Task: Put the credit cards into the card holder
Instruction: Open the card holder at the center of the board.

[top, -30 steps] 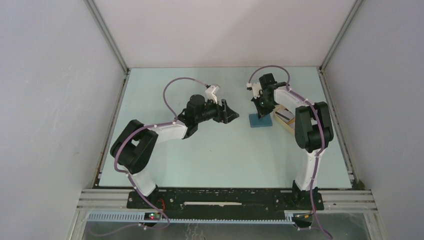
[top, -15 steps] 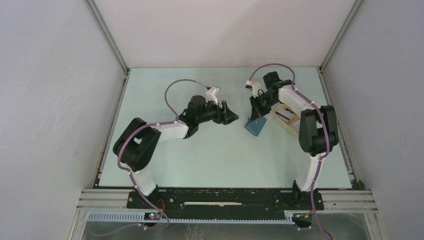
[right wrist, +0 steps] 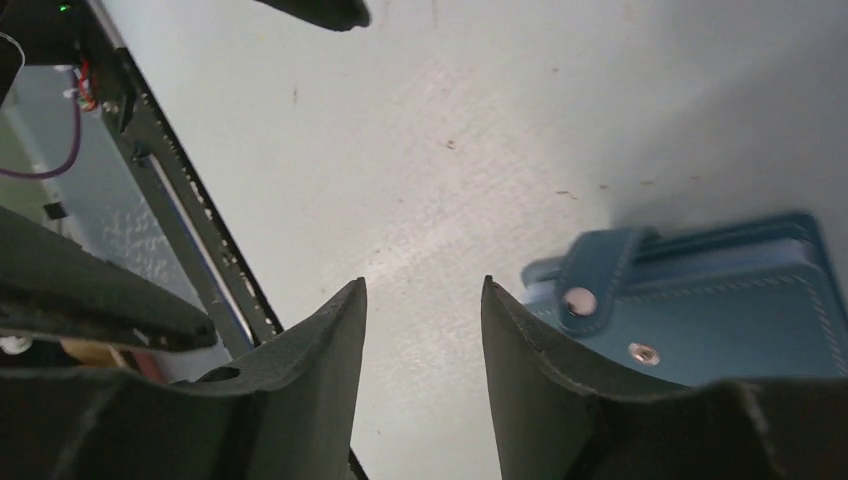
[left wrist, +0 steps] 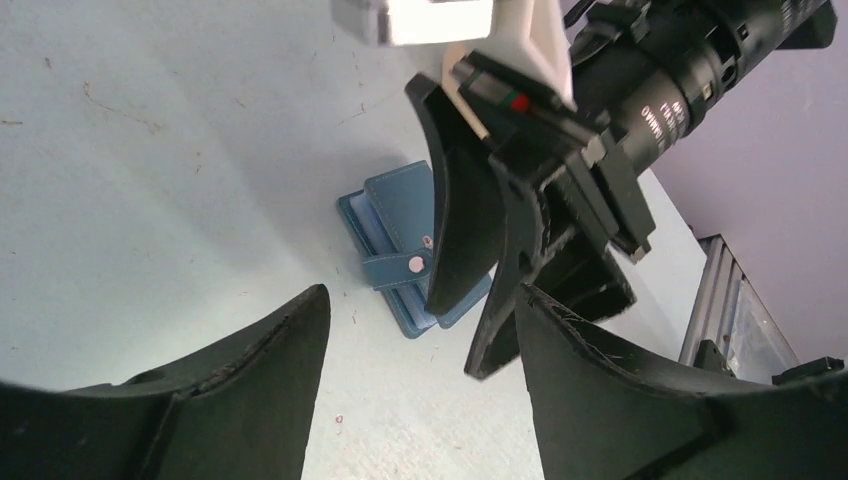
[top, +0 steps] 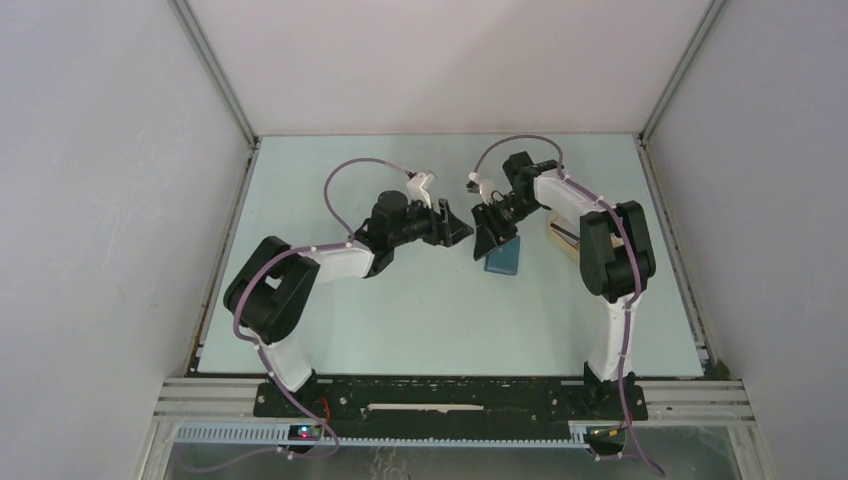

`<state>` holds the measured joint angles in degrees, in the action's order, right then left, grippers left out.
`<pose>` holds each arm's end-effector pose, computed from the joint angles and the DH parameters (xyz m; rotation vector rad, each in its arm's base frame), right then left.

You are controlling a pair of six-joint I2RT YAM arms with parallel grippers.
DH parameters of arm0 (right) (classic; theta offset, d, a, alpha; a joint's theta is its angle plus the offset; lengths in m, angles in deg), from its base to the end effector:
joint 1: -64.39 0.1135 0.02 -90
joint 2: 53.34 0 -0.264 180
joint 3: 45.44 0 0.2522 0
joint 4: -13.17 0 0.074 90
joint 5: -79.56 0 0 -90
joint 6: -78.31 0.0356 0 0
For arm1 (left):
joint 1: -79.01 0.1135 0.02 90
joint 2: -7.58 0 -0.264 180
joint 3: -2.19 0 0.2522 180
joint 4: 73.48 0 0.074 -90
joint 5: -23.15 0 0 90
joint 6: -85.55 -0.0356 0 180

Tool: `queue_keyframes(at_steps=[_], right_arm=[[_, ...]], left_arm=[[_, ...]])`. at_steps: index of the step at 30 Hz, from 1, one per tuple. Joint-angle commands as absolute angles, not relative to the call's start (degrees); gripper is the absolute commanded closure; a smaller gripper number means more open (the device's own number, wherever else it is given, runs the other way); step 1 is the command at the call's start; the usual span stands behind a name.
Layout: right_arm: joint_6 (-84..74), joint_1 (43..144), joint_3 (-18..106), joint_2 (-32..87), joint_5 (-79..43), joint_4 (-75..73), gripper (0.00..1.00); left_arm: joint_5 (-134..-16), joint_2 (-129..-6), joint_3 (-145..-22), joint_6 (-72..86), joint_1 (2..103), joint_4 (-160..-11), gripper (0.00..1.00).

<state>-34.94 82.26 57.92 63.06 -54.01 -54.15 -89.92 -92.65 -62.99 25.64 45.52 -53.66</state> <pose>0.3730 0.1460 0.1947 -1.0498 2.5356 1.0841 0.3062 -0.2193 0.2004 0.3618 1.9397 -1.1230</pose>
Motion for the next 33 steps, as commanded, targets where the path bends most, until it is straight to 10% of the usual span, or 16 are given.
queue_keyframes(at_steps=[1,10,20,33], right_arm=[[-36.11,82.87,61.06,62.99,-59.50,-57.49,0.45],[-34.35,77.34,57.68,54.61,-55.81,-52.30,0.46],[-30.90,77.81,58.37,60.44,-37.94,-52.09,0.97],[-20.32,81.97,59.07,64.53,-47.35,-45.19,1.00]], left_arm=[[-89.25,-90.04,-61.80,26.04,45.96,-50.77,0.27],[-90.72,-92.66,-64.35,26.39,45.55,-52.79,0.28],[-86.06,-96.09,-70.95,22.33,43.34,-66.11,0.38],[-89.25,-98.48,-74.26,21.56,42.67,-69.57,0.34]])
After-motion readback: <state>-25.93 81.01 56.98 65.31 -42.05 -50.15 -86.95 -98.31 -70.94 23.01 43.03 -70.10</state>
